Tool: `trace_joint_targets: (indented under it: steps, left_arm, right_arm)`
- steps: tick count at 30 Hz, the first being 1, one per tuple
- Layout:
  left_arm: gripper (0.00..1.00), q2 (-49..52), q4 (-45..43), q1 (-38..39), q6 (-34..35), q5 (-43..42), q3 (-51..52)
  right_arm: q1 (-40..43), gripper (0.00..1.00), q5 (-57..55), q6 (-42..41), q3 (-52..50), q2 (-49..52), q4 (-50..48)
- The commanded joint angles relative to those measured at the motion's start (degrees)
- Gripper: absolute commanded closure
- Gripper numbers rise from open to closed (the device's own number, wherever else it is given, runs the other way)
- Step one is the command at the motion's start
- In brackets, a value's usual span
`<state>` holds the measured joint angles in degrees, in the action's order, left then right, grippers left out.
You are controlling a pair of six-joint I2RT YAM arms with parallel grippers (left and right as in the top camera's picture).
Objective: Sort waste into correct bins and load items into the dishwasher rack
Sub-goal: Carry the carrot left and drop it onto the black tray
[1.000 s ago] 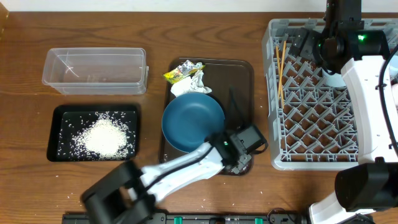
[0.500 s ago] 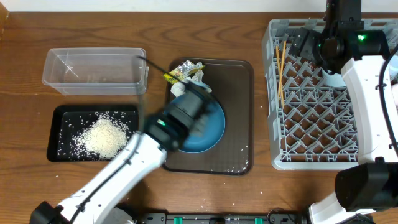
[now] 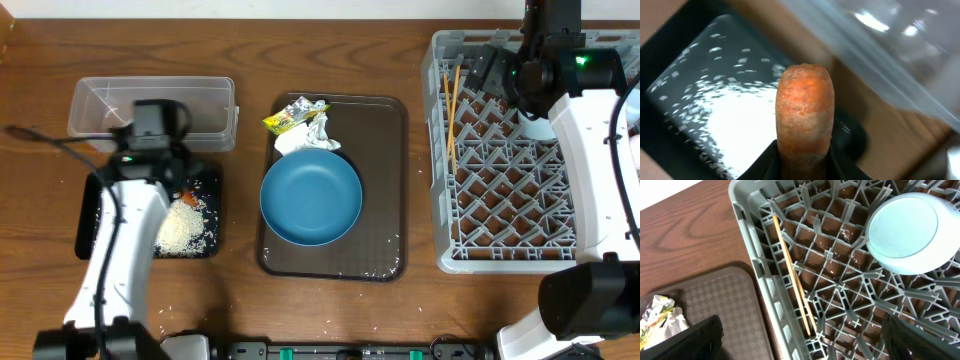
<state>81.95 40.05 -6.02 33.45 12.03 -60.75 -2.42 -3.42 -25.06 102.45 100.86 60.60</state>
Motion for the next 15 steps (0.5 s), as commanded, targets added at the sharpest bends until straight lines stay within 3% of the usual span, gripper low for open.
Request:
trace_joint_targets:
  steps: [1, 8, 15]
  left_arm:
    - [0.73, 3.2, 0.2, -4.2, 5.6, -0.4, 0.9]
    - [0.71, 9.8, 0.3, -8.1, 6.6, -2.6, 0.9]
    - [0.49, 10.8, 0.4, -8.6, 6.5, -2.6, 0.9]
  right_arm:
    - [0.5, 0.01, -0.2, -0.6, -0.2, 0.0, 0.1]
    - [0.5, 0.01, -0.2, -0.6, -0.2, 0.0, 0.1]
    - [0.5, 0.01, -0.2, -0.6, -0.2, 0.0, 0.1]
